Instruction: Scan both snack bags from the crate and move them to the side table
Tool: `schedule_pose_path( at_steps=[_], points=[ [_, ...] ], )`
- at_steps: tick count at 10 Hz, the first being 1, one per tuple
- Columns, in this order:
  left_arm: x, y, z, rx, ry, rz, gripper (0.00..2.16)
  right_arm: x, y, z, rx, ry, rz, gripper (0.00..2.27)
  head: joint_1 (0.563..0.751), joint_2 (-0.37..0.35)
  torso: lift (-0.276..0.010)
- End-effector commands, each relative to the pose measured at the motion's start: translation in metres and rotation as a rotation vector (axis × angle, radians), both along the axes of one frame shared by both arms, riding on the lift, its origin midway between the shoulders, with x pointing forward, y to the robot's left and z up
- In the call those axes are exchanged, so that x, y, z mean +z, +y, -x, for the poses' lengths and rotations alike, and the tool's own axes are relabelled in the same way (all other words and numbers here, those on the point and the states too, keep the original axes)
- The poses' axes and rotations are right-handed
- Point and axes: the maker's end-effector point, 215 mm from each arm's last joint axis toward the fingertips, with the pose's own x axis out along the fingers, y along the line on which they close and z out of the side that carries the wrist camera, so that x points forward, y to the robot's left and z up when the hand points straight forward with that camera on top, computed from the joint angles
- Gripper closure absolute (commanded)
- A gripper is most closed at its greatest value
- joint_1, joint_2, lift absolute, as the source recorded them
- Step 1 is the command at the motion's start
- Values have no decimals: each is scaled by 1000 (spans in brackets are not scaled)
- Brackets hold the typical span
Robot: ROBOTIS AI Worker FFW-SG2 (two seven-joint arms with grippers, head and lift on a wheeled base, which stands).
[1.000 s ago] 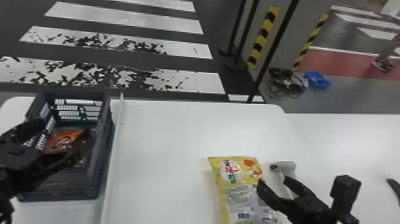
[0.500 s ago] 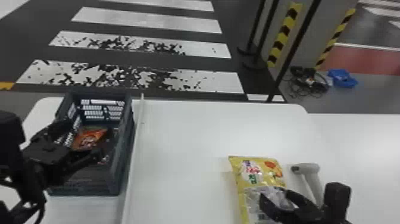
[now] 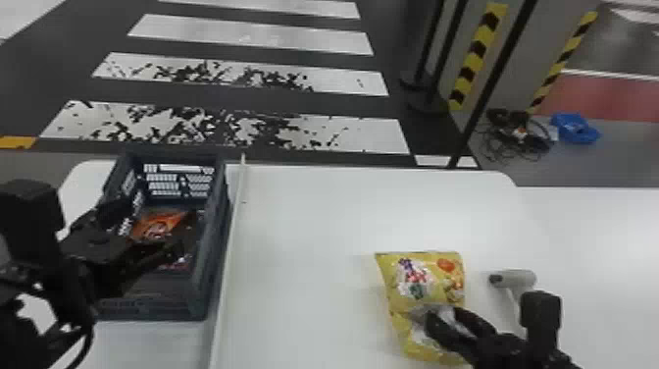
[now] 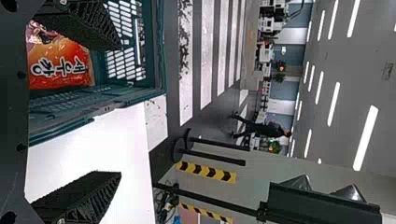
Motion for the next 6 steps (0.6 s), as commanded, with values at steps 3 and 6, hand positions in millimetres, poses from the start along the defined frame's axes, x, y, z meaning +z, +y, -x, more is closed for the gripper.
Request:
schedule_pose_path(
  at_steps=[3,6],
  points=[
    [-2,1,-1,4,0,6,33,44,7,3,27,-77,16,2243,695,-136,-95],
    [-2,0,-1,2,1,10,33,97,2,2,36,-149,22,2243,695,-135,-95]
  ],
)
